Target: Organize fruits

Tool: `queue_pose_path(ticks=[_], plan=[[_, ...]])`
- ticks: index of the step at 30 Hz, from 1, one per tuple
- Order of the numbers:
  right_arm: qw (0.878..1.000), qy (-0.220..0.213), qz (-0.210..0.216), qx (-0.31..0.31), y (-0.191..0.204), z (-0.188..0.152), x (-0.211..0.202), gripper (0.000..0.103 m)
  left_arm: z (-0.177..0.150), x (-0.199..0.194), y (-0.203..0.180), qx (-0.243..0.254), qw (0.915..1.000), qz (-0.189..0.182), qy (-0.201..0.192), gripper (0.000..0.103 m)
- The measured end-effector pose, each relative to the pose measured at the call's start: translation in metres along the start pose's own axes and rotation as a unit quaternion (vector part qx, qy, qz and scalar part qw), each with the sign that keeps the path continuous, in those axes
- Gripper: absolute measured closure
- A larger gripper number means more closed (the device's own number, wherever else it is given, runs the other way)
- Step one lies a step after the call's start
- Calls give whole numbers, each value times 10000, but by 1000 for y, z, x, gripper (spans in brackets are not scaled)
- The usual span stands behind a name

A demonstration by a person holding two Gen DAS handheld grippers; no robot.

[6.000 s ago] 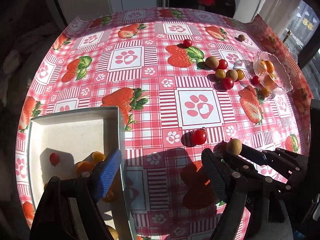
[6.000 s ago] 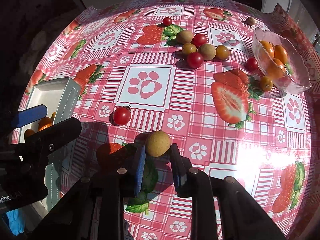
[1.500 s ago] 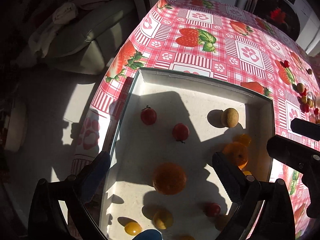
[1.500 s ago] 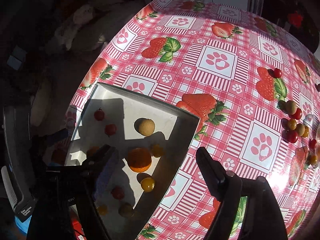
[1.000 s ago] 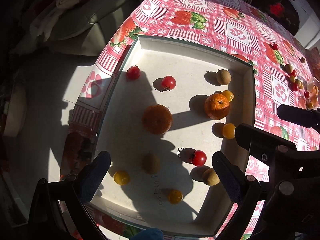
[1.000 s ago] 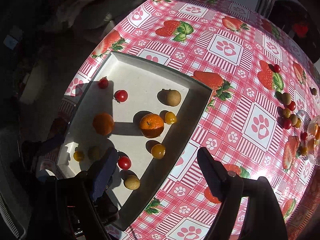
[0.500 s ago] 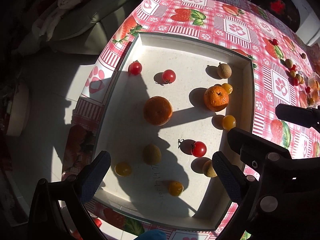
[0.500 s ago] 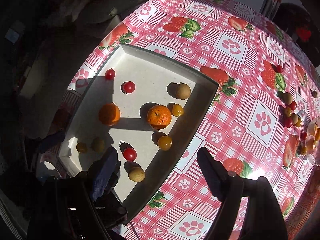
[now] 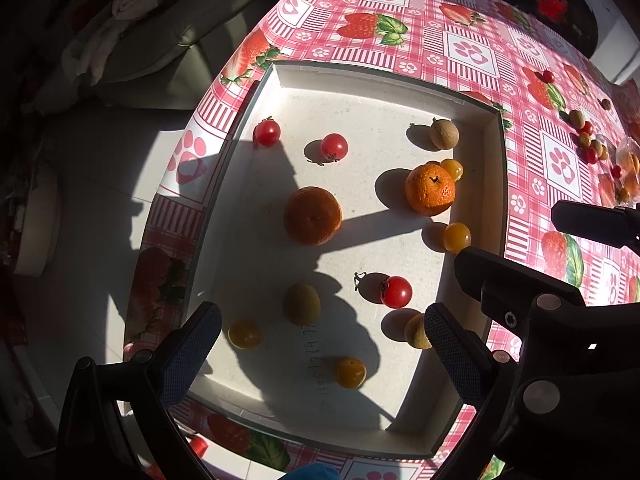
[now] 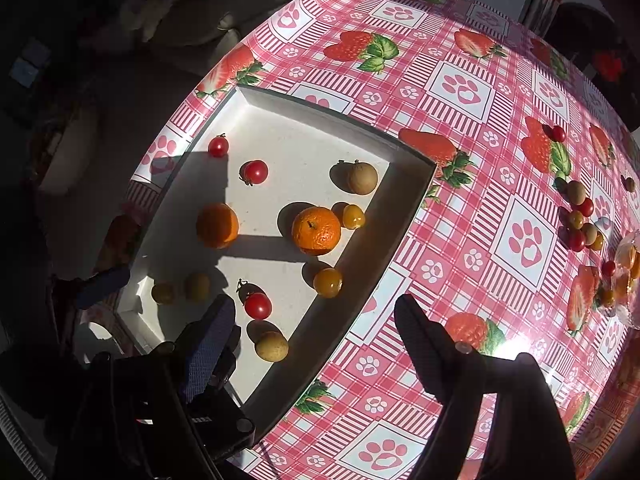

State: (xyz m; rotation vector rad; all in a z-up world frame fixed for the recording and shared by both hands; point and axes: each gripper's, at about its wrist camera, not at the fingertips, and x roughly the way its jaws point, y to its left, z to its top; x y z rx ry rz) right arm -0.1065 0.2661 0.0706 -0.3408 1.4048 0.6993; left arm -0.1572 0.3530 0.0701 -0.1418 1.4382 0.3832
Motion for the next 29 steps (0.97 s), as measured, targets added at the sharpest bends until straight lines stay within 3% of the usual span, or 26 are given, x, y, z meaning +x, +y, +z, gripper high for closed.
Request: queue_pose_path(ticks=[29], plan=[[10000,72,-50,-43,0,0,4,18,1,1,-2,-27,9999,-109,13,1]])
